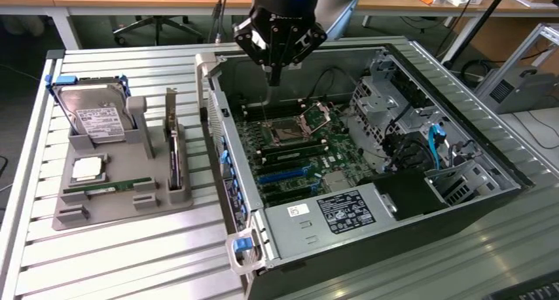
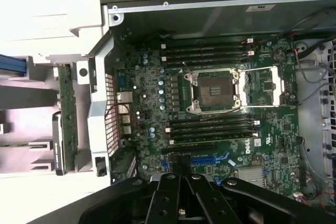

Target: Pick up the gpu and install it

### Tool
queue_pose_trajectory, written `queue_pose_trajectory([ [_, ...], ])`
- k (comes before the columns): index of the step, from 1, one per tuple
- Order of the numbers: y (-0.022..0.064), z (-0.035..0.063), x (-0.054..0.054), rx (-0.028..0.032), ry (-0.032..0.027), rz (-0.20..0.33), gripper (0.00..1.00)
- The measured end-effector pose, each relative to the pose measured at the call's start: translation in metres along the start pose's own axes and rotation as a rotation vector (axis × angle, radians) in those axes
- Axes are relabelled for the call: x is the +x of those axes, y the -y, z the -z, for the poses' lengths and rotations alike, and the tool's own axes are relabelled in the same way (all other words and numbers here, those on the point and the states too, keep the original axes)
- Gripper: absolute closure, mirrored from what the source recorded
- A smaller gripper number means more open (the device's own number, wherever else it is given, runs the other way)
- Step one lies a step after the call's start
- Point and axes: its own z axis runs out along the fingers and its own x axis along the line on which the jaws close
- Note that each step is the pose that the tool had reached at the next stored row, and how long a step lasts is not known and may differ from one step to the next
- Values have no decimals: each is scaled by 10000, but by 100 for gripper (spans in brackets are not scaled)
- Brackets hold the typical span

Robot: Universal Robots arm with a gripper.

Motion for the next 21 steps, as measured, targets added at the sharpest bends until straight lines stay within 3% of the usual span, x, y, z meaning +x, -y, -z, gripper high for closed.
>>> queue_pose_trajectory([
  [21, 5, 2, 68, 1, 0, 0, 89],
])
